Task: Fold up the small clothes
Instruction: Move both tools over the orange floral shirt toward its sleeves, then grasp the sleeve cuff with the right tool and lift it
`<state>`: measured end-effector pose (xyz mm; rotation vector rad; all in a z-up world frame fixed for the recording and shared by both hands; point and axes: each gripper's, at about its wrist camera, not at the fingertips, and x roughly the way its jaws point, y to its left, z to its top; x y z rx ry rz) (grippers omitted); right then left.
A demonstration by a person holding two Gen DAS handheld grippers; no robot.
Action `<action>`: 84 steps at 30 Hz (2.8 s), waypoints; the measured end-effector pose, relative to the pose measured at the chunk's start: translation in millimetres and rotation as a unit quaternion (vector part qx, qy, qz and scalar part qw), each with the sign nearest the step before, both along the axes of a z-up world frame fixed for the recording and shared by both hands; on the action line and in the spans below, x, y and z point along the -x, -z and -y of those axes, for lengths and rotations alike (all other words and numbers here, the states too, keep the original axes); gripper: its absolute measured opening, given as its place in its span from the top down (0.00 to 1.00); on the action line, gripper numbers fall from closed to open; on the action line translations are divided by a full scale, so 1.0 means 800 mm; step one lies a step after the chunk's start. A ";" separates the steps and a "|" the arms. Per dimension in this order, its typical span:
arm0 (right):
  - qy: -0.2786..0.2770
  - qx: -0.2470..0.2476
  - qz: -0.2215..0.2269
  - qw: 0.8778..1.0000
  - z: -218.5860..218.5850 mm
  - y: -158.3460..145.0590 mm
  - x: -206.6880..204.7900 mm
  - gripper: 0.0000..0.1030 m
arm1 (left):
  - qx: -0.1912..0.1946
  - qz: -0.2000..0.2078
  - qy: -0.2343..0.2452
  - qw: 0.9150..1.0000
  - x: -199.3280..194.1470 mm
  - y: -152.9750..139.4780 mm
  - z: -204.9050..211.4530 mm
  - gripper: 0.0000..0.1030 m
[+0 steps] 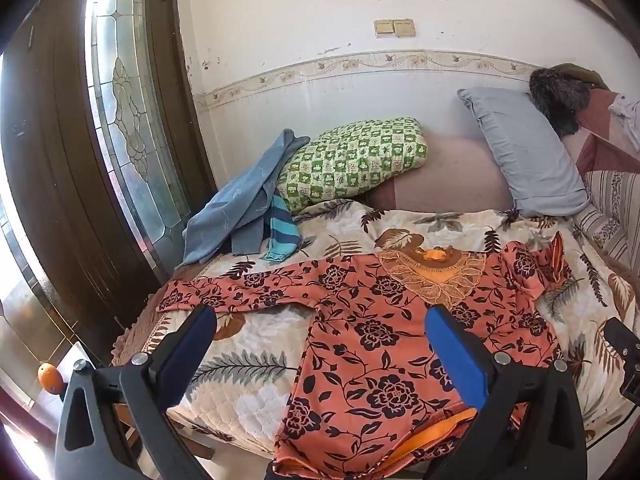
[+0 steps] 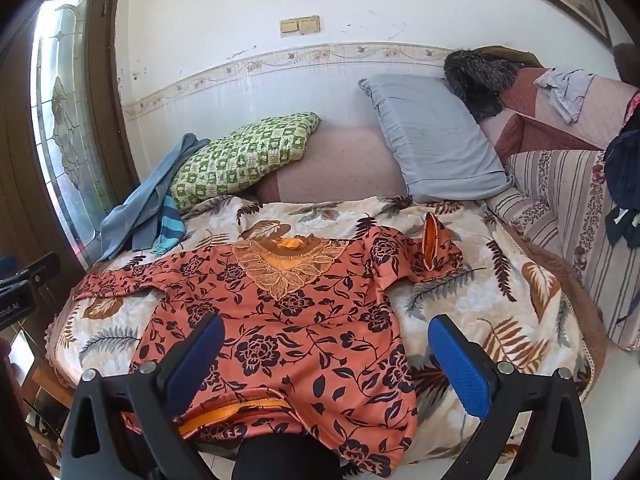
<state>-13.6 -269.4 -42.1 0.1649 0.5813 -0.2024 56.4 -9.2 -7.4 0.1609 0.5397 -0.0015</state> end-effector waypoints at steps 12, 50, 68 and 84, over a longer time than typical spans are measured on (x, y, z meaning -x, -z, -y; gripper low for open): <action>0.019 -0.014 -0.012 1.000 0.024 0.012 -0.030 0.00 | 0.000 -0.022 -0.002 1.000 -0.034 0.012 0.021 0.00; 0.213 -0.094 -0.160 0.959 0.326 0.193 -0.353 0.09 | -0.063 -0.143 0.006 0.988 -0.090 0.103 0.050 0.00; 0.064 -0.352 0.010 0.934 0.320 0.052 -0.290 0.94 | -0.009 -0.145 0.006 0.989 -0.080 0.106 0.006 0.00; -0.170 -0.417 -0.133 0.883 -0.162 0.112 -0.477 0.90 | 0.040 -0.152 -0.116 0.981 -0.066 0.123 -0.155 0.00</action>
